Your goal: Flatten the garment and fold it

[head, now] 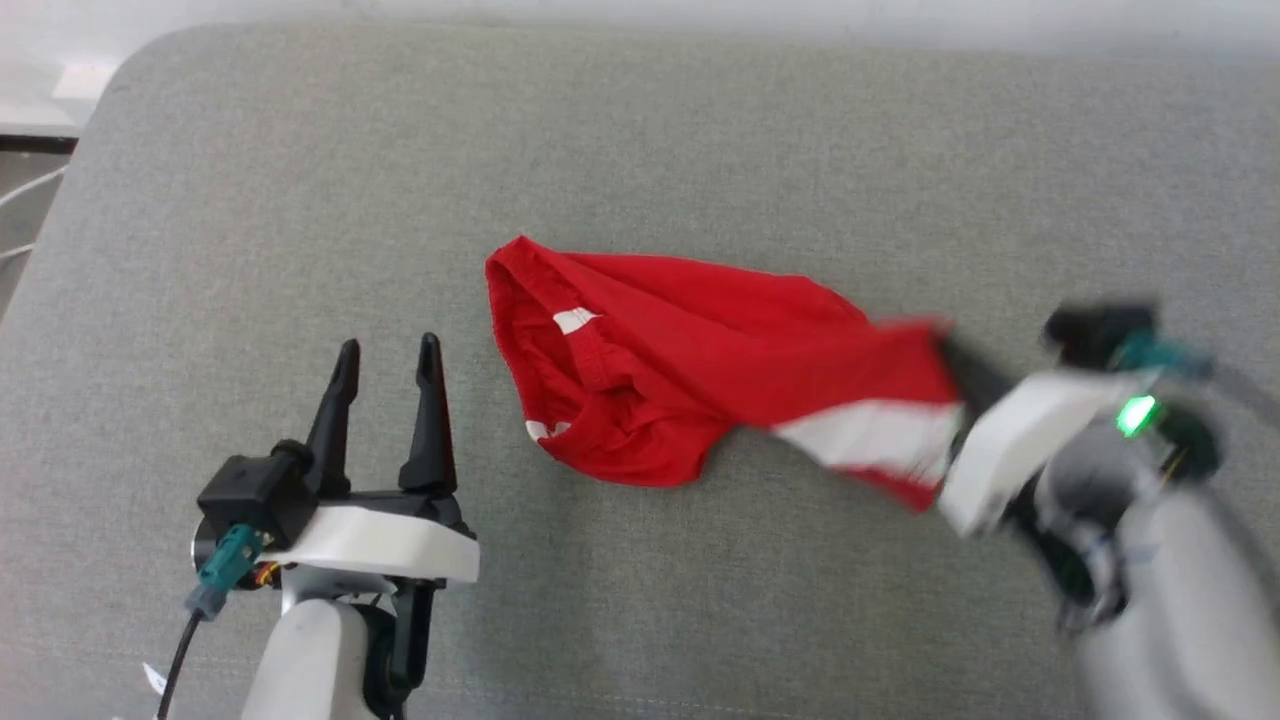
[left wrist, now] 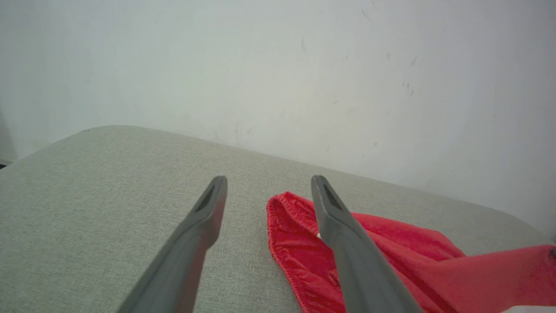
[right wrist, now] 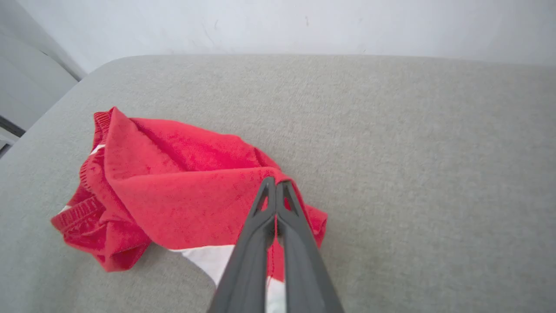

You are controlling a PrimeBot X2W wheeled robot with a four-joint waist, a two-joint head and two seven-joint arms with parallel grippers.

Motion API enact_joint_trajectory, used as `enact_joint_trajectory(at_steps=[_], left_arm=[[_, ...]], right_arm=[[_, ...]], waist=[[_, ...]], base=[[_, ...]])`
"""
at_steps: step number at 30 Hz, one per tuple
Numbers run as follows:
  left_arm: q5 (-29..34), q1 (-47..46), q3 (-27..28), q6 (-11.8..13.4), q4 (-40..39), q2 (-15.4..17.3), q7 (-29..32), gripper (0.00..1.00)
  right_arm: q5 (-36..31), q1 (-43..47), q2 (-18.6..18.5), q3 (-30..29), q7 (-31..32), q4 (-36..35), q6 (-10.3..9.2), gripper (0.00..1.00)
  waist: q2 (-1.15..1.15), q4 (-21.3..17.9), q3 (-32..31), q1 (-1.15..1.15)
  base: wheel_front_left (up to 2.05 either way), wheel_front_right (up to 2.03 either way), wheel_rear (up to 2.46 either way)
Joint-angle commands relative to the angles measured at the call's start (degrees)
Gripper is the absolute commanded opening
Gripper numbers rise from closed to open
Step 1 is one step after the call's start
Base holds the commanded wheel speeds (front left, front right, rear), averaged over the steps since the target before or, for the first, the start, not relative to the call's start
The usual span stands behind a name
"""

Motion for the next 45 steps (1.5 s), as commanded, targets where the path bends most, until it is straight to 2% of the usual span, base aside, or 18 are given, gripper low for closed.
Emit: enact_joint_trajectory(at_steps=[1, 7, 13, 14, 15, 18, 23, 29, 33, 39, 45], left_arm=[[0.2, -0.2, -0.2, -0.3, 0.0, -0.2, -0.3, 1.0], [-0.6, -3.1, -2.6, -0.4, -0.1, -0.2, -0.3, 1.0], [-1.7, -5.9, -5.1, -0.2, -0.2, -0.3, -0.3, 1.0], [-1.7, -6.2, -5.4, -0.2, -0.2, -0.3, -0.3, 1.0], [-1.7, -6.5, -5.7, -0.1, -0.3, -0.3, -0.3, 1.0], [-1.4, -6.9, -6.6, -0.1, -0.2, -0.3, -0.3, 1.0], [-1.4, -6.6, -7.0, -0.1, 0.2, -0.3, -0.3, 1.0], [-1.2, -6.2, -8.0, -0.7, 3.3, -0.2, 0.0, 1.0], [-2.8, -7.8, -8.4, -0.6, 6.0, -0.2, 3.9, 1.0], [-4.0, -11.7, -8.3, 3.0, 10.1, -0.2, 12.8, 1.0], [-4.7, -15.9, -7.5, 6.7, 14.8, 0.0, 20.2, 1.0]], right_arm=[[-1.1, -2.6, -0.7, -0.8, 0.5, 0.0, -0.04, 0.0], [-2.8, -15.8, -4.4, -5.0, 4.7, 9.8, -0.04, 0.0], [-4.5, -25.5, -6.6, -8.3, 2.5, 22.9, -0.04, 0.0], [-5.1, -26.8, -6.9, -8.7, 1.6, 24.8, -0.04, 0.41], [-6.0, -27.9, -7.2, -9.3, 0.5, 26.6, -0.04, 1.0], [-9.1, -30.2, -7.9, -10.7, -3.5, 30.7, -0.04, 1.0], [-12.5, -29.5, -7.8, -9.0, -10.5, 31.9, -0.04, 1.0], [-14.1, -21.6, -5.7, -5.8, -21.7, 24.1, -0.04, 1.0], [-15.0, -14.2, -3.8, -2.8, -27.1, 16.7, -0.04, 1.0], [-14.7, -3.9, -1.0, 0.0, -30.3, 7.5, -0.04, 1.0], [-12.3, 2.6, 0.1, -0.1, -29.6, 2.8, -0.04, 1.0]], waist=[[-0.01, 0.5, 0.8, 0.0], [-0.01, 2.9, 4.5, 0.0], [-0.01, 5.9, 8.2, 0.0], [-0.01, 6.1, 8.7, 0.0], [-0.01, 6.3, 9.0, 0.0], [-0.01, 6.6, 9.1, 0.0], [-0.01, 5.0, 7.2, 0.0], [-0.01, 1.0, 3.3, 0.0], [-0.01, -1.8, 1.4, 0.0], [-0.01, -5.8, 0.5, 0.0], [-0.01, -8.4, 0.5, 0.0]], base=[[0.0, 0.0, 0.0], [0.0, 0.0, 0.0], [0.0, 0.0, 0.0], [0.0, 0.0, 0.0], [0.0, 0.0, 0.0], [0.0, 0.0, 0.0], [0.0, 0.0, 0.0], [0.0, 0.0, 0.0], [0.0, 0.0, 0.0], [0.0, 0.0, 0.0], [0.0, 0.0, 0.0]])
